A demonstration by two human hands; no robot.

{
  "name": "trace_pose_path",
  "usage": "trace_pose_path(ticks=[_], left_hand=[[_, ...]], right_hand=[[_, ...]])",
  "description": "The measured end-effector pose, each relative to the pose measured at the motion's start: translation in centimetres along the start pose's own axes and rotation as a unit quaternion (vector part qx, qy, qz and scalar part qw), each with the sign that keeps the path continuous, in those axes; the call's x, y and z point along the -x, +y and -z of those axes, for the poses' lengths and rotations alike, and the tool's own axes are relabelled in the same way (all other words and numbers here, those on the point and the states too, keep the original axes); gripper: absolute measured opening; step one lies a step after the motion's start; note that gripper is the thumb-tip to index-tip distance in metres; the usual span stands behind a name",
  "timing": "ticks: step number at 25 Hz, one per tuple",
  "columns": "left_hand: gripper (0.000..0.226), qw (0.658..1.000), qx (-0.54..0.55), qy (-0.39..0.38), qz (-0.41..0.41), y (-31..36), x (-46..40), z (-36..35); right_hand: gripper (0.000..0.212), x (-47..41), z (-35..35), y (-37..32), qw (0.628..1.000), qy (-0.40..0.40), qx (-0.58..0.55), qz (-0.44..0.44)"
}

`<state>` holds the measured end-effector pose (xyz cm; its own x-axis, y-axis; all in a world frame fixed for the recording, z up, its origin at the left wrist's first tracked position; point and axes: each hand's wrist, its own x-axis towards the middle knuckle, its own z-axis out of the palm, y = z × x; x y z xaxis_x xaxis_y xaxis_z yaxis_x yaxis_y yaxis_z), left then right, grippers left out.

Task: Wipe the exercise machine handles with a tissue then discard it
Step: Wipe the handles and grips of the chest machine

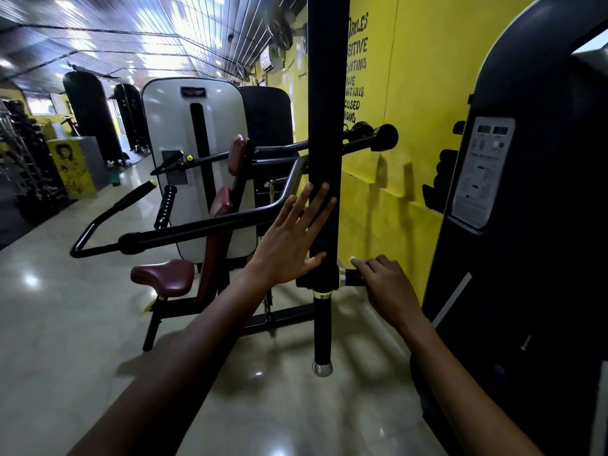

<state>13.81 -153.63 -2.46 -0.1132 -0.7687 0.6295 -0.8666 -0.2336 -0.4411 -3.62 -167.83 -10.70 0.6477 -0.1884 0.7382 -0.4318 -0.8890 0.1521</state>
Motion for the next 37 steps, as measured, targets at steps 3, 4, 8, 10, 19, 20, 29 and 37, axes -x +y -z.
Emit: trace_pose_path(ticks=[3,4,8,10,19,20,29,37], left_hand=[[0.093,1.000,0.000,-0.001,0.000,-0.1,0.0,0.0],[0.094,1.000,0.000,-0.002,0.001,-0.1,0.0,0.0],[0.093,1.000,-0.003,-0.003,0.000,0.0,0.0,0.0],[0.093,1.000,-0.007,-0.002,0.001,0.0,0.0,0.0],[0.090,0.998,-0.049,-0.025,-0.021,-0.1,1.6,-0.7],[0.091,0.998,-0.051,-0.028,-0.021,0.0,1.8,-0.8],[0.091,0.998,-0.051,-0.030,-0.008,0.5,1.8,-1.0],[0.092,0.998,-0.058,-0.027,-0.007,0.6,1.8,-1.2]], right_hand=[[0.049,0.8,0.3,-1.7,0.996,0.067,-0.044,0.030],[0.045,1.3,0.1,-2.5,0.994,0.080,-0.056,0.054],[0.052,3.4,-2.3,-5.2,0.988,0.036,-0.049,0.145],[0.060,3.5,-3.2,-5.7,0.986,-0.006,-0.051,0.158],[0.045,3.3,-4.5,-6.9,0.988,-0.056,-0.061,0.133],[0.045,3.4,-4.5,-7.0,0.988,-0.060,-0.058,0.130],[0.044,4.8,-5.2,-7.0,0.982,-0.084,-0.080,0.150],[0.039,6.9,-6.0,-7.7,0.971,-0.175,-0.088,0.136]])
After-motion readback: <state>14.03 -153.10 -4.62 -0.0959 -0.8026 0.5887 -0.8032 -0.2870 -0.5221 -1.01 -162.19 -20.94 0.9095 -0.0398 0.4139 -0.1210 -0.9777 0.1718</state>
